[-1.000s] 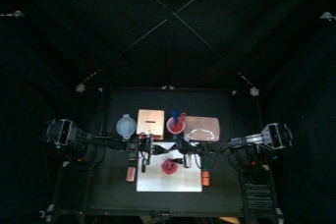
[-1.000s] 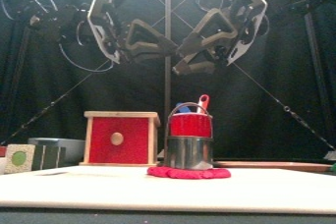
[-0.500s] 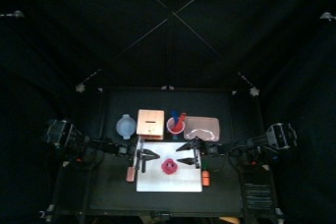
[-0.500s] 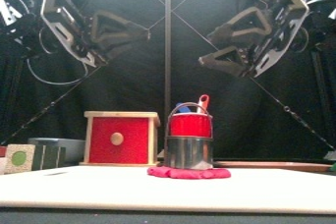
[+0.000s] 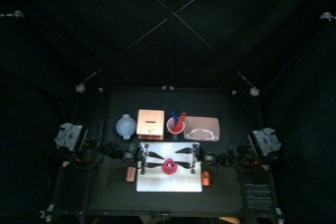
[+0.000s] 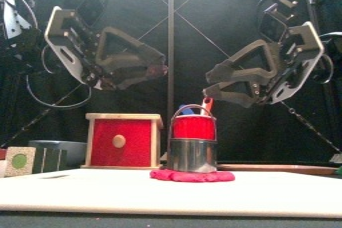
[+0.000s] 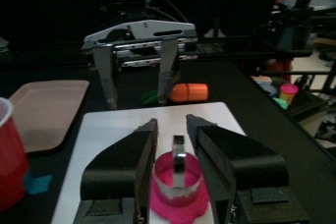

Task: Get the cutter from the drawer then cut the dough then place the extra dough in the bowl
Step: Cut the dough

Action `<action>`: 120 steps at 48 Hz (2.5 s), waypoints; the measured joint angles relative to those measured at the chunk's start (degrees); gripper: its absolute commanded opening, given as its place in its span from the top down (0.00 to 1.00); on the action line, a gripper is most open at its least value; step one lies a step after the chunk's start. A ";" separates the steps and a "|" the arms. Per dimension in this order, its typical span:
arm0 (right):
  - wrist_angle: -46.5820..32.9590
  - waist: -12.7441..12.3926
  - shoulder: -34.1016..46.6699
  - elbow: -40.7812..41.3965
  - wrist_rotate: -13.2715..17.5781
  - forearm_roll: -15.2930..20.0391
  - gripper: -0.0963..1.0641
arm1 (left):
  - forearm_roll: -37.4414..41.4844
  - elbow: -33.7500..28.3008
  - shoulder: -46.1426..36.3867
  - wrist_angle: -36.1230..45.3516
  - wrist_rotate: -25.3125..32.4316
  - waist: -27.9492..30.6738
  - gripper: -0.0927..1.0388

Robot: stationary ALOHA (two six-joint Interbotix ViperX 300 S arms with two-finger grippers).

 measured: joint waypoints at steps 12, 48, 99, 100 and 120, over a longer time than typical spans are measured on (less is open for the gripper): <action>-0.26 6.33 0.18 -1.23 0.00 6.06 0.16 | -1.49 -1.05 0.88 2.81 0.88 -2.29 0.16; 1.58 6.94 7.56 -4.48 -0.09 10.20 0.16 | -7.29 -7.03 9.32 11.87 4.57 0.09 0.15; 5.80 5.98 11.60 -8.70 -0.62 12.57 0.39 | -5.80 -7.47 7.56 15.73 5.01 0.79 0.17; 5.80 5.98 11.69 -8.79 -0.62 12.57 0.39 | -5.80 -7.47 7.56 15.73 5.01 0.79 0.17; 6.06 5.98 11.60 -8.79 -0.70 12.66 0.39 | -5.63 -7.38 7.56 16.17 4.92 0.62 0.33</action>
